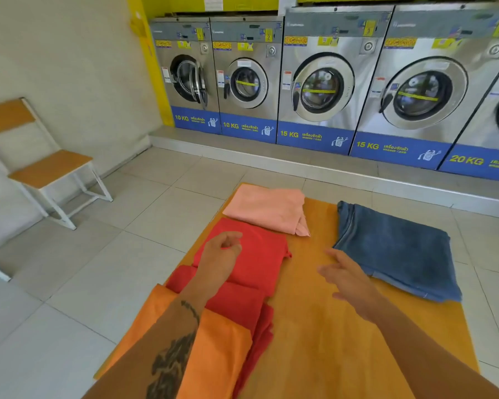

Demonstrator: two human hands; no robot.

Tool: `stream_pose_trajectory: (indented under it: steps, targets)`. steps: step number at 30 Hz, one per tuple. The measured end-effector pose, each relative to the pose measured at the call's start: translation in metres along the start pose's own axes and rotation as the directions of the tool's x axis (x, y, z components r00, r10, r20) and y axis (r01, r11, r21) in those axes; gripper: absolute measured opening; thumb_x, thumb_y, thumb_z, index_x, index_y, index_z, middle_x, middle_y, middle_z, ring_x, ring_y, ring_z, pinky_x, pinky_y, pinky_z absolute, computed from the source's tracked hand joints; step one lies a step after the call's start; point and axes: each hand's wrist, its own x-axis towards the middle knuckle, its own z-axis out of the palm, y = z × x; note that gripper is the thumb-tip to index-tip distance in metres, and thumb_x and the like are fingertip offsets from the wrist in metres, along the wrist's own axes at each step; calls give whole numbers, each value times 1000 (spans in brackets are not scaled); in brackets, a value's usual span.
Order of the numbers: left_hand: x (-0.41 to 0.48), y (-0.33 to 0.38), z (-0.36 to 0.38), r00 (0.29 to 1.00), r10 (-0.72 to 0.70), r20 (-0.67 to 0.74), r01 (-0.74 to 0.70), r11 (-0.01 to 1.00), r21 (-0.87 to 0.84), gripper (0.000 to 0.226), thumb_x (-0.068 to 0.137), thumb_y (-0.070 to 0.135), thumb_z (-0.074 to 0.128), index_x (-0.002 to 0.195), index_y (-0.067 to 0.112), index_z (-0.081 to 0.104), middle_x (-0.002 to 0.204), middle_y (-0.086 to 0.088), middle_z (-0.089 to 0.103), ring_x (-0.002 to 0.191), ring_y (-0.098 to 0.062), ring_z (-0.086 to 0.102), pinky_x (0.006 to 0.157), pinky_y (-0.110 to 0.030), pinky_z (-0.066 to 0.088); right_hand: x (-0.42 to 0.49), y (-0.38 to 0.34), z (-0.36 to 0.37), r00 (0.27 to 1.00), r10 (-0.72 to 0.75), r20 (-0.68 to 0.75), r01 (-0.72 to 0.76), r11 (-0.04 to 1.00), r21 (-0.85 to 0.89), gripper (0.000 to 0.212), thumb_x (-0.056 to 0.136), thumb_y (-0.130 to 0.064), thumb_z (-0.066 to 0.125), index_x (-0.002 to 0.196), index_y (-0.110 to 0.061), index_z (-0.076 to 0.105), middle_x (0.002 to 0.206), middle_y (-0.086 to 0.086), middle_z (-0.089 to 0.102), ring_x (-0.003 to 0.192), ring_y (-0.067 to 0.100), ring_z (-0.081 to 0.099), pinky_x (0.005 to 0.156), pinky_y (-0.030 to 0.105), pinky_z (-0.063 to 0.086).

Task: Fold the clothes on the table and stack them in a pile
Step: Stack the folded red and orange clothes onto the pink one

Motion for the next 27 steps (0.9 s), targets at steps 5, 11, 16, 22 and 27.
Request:
stream_pose_trajectory:
  steps: [5,11,16,22,27]
  targets:
    - [69,-28,-39,998,-34,61,29,996,89,34,86,18,65,117,33,65,125,6,56,102,-7,56,84,-24,45,44,-16,57,990,135,-48,-126,981,145,57,91,-29,66,141,-38,41,127,2,55,125,27,48,100,57,45]
    - [147,-90,-62,956,-183,229,93,930,355,62,65,47,64,125,54,50,138,4,47,124,-17,53,104,-40,47,92,-25,120,969,207,-133,-159,939,305,61,94,-24,62,145,-40,34,131,-1,57,105,17,62,75,41,54]
    - [159,-76,-58,914,-145,379,25,952,304,69,83,25,68,145,37,42,138,11,39,128,-11,43,110,-32,38,115,-24,147,952,188,-243,-110,947,302,70,88,-23,67,149,-36,35,146,-7,43,129,18,47,110,42,39]
    - [173,-60,-53,902,-93,421,54,993,103,66,83,13,70,136,48,52,139,10,50,108,0,55,84,-15,47,118,-44,168,931,73,-358,-8,984,180,73,84,-5,68,144,-35,41,127,-8,50,93,0,57,72,18,47]
    - [201,-22,-49,917,73,393,-69,997,-25,59,89,19,68,131,55,51,138,13,46,114,-8,55,84,-24,54,133,-83,132,892,-80,-444,152,980,129,70,85,-2,66,136,-45,45,120,-23,50,91,-3,61,64,15,52]
